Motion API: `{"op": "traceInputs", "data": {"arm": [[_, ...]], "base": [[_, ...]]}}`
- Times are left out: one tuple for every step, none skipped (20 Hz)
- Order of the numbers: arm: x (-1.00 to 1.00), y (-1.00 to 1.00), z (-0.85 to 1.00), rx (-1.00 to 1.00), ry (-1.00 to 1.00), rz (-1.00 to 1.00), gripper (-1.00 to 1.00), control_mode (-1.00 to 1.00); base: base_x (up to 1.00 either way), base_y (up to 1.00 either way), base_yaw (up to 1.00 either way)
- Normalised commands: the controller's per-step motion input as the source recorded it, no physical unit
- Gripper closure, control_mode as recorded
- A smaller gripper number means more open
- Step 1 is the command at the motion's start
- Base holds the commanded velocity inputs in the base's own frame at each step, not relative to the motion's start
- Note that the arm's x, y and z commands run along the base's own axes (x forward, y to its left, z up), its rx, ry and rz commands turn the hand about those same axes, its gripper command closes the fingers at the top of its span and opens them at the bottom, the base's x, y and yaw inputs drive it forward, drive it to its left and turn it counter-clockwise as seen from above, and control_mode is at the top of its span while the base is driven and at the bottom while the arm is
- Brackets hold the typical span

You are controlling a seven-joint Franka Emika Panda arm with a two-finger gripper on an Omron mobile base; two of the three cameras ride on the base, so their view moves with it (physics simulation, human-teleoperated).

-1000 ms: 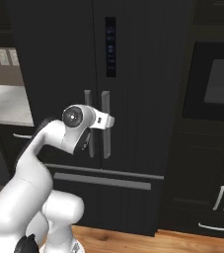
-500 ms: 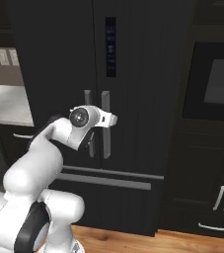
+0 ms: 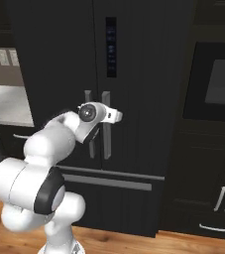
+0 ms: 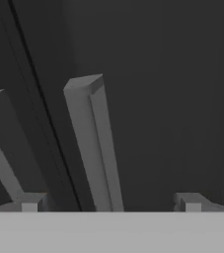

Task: Take the cakes from the fridge and place them on the empty tray on the dining counter.

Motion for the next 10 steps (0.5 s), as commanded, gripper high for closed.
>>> {"op": "traceInputs", "data": {"arm": [[0.69,-0.06,-0.19,0.0,0.0,0.0,-1.0,-1.0],[0.71,-0.06,-0.21,0.0,0.0,0.0,-1.0,-1.0],[0.74,-0.05,-0.23,0.0,0.0,0.0,-1.0,-1.0],[0.76,-0.04,-0.26,0.0,0.0,0.0,-1.0,-1.0],[0.77,-0.02,-0.29,0.0,0.0,0.0,-1.0,-1.0],[0.76,-0.02,-0.32,0.0,0.0,0.0,-1.0,-1.0],[0.77,-0.03,-0.32,0.0,0.0,0.0,-1.0,-1.0],[0.77,-0.02,-0.32,0.0,0.0,0.0,-1.0,-1.0],[0.78,-0.02,-0.35,0.0,0.0,0.0,-1.0,-1.0],[0.81,-0.03,-0.36,0.0,0.0,0.0,-1.0,-1.0]], "base": [[0.0,0.0,0.0],[0.0,0.0,0.0],[0.0,0.0,0.0],[0.0,0.0,0.0],[0.0,0.0,0.0],[0.0,0.0,0.0],[0.0,0.0,0.0],[0.0,0.0,0.0],[0.0,0.0,0.0],[0.0,0.0,0.0]]}}
